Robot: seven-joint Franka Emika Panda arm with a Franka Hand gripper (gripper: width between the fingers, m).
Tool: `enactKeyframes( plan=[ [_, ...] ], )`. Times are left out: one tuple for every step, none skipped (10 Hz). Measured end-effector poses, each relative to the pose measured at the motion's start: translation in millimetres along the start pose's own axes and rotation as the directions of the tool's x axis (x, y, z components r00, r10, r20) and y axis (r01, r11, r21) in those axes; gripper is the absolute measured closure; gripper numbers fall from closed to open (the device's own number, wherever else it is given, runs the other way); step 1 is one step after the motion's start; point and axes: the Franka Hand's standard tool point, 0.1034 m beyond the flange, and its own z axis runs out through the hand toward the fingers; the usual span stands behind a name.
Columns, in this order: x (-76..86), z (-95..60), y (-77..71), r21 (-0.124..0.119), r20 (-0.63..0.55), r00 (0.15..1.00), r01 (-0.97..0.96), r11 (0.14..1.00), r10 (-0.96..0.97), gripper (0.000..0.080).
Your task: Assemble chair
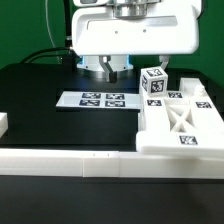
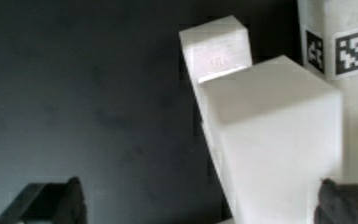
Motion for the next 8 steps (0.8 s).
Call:
enactKeyframes(
  plan=[
    [-0.2,1.2,-0.3,0.000,-0.002,1.000,0.001,1.000,-0.001,0.0151],
    [-0.5,1.2,-1.2,0.000,-0.002,1.000,0.002,1.000,-0.002,0.0151],
    [-0.7,1.0,-1.8,0.001,-0.002,1.000,0.003,1.000,-0.003,0.0151],
    [-1.0,-0.3,-3.9,0.002,0.000,1.000,0.005,1.000,-0.005,0.0151],
    [-1.6,-2.6,-7.9,0.005,0.002,1.000,0.010,1.000,-0.010,0.0151],
    [-2.0,-5.8,-12.5,0.007,0.006,1.000,0.015,1.000,-0.015,0.0151],
    [-1.9,-10.7,-19.1,0.010,0.015,1.000,0.022,1.000,-0.022,0.0151],
    [0.4,-17.1,-25.0,0.014,0.017,0.999,0.029,0.999,-0.029,0.0151]
  ],
)
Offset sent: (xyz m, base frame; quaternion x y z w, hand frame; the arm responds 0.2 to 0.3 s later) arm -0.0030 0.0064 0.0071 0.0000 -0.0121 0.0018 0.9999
